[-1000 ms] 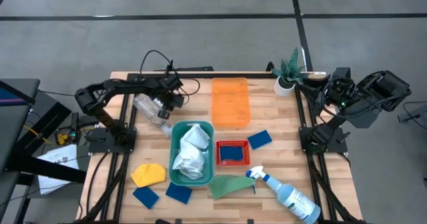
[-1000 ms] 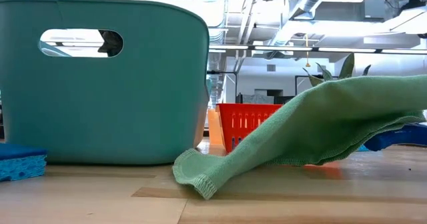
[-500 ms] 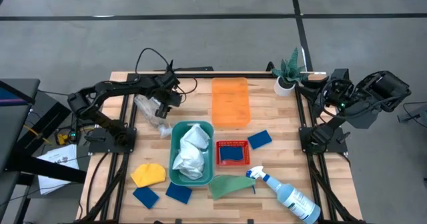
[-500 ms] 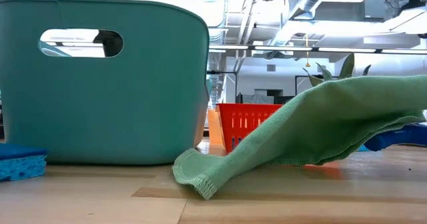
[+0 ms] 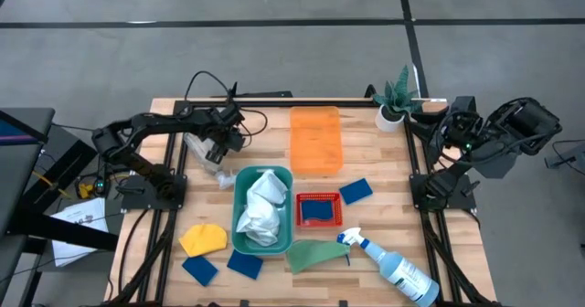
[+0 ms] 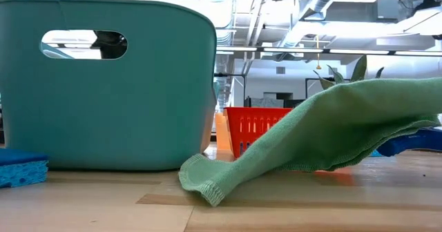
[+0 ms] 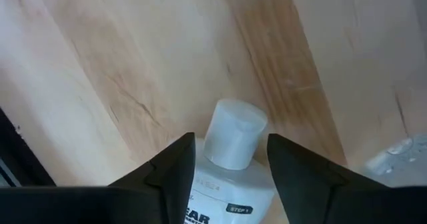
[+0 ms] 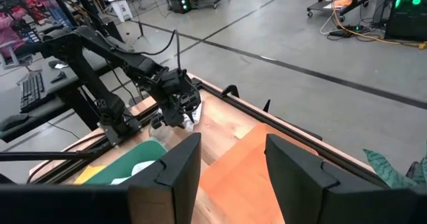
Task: Pick & Place Kitchen Items
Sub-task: Put the white plastic restorer bottle into the orange bin
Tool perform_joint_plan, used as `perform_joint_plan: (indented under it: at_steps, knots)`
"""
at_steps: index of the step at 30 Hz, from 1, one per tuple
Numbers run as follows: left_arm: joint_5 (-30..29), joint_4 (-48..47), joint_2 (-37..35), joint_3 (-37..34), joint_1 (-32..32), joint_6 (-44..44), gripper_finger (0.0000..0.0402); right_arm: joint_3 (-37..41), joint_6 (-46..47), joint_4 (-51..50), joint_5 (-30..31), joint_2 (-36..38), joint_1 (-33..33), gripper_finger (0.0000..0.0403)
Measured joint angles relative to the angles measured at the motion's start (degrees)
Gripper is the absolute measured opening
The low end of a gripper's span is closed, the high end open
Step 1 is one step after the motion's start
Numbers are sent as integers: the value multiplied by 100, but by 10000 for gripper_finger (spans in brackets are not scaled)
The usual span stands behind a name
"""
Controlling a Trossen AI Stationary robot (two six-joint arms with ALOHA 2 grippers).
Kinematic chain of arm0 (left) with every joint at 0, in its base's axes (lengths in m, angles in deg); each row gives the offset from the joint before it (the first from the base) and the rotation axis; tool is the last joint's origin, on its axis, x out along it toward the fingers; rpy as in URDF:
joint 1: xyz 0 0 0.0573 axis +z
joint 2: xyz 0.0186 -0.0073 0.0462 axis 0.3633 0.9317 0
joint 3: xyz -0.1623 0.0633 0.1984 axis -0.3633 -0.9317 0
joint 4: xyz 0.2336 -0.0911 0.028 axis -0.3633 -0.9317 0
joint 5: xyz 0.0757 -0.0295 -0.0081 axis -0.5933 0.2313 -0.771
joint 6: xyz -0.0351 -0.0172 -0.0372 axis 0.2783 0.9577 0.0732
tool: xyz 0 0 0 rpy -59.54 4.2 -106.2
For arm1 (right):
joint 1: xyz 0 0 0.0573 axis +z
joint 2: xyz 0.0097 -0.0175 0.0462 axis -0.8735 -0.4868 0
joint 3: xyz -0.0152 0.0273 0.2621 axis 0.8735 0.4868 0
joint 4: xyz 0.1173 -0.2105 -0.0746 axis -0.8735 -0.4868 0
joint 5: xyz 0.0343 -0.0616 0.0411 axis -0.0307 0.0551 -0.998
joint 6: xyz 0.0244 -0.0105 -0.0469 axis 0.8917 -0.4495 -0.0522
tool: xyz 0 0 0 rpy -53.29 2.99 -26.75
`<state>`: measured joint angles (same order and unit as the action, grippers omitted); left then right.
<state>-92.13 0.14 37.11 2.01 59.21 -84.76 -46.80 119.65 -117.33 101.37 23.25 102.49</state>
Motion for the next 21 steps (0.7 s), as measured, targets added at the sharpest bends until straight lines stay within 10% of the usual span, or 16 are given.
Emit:
perform_joint_plan:
  at_steps: [21]
  knots:
    - [217,151,201,6,7,-297,175,0,64,9,-22,-47,0,159]
